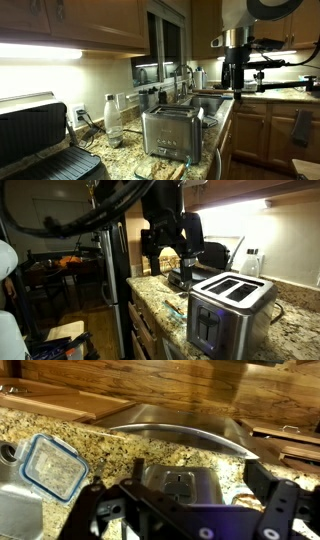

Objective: Put one slice of bread inside the toaster

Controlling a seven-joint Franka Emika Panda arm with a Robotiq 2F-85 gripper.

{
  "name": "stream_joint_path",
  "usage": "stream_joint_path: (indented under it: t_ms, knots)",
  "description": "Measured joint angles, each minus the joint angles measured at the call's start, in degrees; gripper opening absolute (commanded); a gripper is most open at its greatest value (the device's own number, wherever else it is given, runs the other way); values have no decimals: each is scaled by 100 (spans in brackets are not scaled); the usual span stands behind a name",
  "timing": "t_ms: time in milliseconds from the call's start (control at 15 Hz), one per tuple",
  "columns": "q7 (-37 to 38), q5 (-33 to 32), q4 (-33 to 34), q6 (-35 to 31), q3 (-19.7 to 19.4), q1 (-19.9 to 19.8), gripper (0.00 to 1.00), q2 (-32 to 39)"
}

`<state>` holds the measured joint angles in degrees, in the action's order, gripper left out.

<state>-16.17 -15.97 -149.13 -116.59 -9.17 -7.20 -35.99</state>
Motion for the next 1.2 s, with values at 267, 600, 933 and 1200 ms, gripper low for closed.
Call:
stream_joint_path:
  t_ms: [267,600,933,1200]
  knots:
    - [226,220,71,-131,177,126,100,302]
    - [452,408,150,-171,355,183,100,552]
    - [892,549,257,-171,577,219,100,737]
    - [1355,757,369,-177,737,252,100,963]
